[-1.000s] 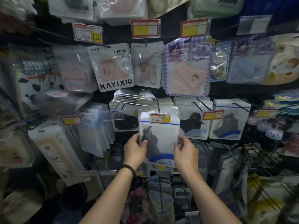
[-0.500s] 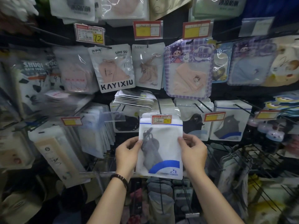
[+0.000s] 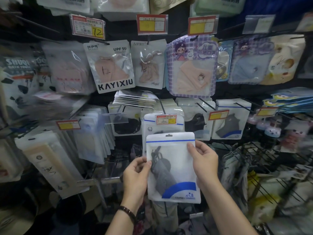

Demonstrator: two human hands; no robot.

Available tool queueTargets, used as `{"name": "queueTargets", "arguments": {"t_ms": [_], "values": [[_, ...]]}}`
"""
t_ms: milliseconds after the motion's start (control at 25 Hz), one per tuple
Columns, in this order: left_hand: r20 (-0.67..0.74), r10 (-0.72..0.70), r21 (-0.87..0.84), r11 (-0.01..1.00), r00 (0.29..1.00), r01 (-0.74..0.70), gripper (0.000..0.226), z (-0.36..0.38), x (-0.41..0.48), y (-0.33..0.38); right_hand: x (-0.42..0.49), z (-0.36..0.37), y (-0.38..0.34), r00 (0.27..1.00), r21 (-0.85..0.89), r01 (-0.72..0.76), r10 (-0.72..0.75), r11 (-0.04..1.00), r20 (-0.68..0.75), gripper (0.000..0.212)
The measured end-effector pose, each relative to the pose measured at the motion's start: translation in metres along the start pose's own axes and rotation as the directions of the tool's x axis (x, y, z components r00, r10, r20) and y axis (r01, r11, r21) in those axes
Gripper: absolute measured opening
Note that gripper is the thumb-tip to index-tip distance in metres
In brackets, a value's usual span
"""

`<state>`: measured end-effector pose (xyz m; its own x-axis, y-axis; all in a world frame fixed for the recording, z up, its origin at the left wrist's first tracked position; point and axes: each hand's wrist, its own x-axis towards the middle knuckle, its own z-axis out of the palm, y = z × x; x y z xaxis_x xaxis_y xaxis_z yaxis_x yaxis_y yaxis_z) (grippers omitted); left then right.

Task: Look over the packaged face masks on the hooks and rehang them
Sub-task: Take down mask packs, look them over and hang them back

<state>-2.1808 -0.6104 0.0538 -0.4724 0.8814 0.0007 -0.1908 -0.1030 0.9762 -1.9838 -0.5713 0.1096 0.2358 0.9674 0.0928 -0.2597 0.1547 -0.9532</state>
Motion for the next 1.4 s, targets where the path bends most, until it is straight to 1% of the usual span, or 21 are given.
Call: {"name": "queueTargets", "arguments": {"t_ms": [80,120,280,400,560,720,880,1040,1200,1320,1400], "values": [[0.087,0.001,0.006,1.0,0.996,-0.002,0.019,0.002,-0.001,0.003,-0.002,-0.001,0.0,1.0,0.002,-0.009,0.009,1.0,-0.028,0.01],[0.107,0.001,-0.006,1.0,0.994,-0.001,0.02,0.003,0.0,0.006,-0.003,-0.002,0.001,0.999,0.003,-0.018,0.018,1.0,-0.04,0.01],[0.095,0.027,-0.049,0.999,0.995,-0.022,0.012,0.013,0.005,0.018,-0.007,-0.007,0.001,0.999,0.022,-0.029,0.03,0.999,-0.042,0.01],[0.098,0.034,-0.07,0.997,0.995,-0.027,0.009,0.028,0.004,0.016,-0.011,-0.018,-0.013,0.998,-0.012,0.003,-0.003,1.0,-0.063,0.01],[0.167,0.017,-0.059,0.998,0.986,-0.007,0.009,0.064,-0.009,0.007,-0.004,-0.048,-0.031,0.989,-0.061,0.058,-0.066,0.996,-0.135,0.012],[0.228,0.002,-0.041,0.999,0.974,0.008,0.011,0.112,-0.012,0.01,0.02,-0.094,-0.037,0.98,-0.074,0.064,-0.077,0.995,-0.184,0.012],[0.203,-0.002,-0.079,0.997,0.979,0.019,0.009,0.18,-0.013,0.004,0.06,-0.143,-0.042,0.976,-0.045,0.088,-0.095,0.995,-0.198,0.012],[0.244,-0.049,-0.037,0.998,0.969,0.06,0.014,0.25,-0.011,-0.015,0.116,-0.196,-0.052,0.97,-0.084,0.1,-0.116,0.991,-0.215,0.015],[0.151,-0.004,0.03,1.0,0.989,-0.001,0.017,0.315,-0.002,-0.026,0.173,-0.239,-0.061,0.975,-0.093,0.091,-0.108,0.991,-0.193,0.015],[0.144,0.003,0.061,0.998,0.99,-0.012,0.009,0.347,-0.001,-0.032,0.205,-0.262,-0.058,0.979,-0.092,0.099,-0.113,0.991,-0.17,0.016],[0.123,0.02,0.066,0.997,0.992,-0.028,0.015,0.359,0.0,-0.033,0.219,-0.268,-0.056,0.979,-0.079,0.129,-0.14,0.988,-0.151,0.018]]}}
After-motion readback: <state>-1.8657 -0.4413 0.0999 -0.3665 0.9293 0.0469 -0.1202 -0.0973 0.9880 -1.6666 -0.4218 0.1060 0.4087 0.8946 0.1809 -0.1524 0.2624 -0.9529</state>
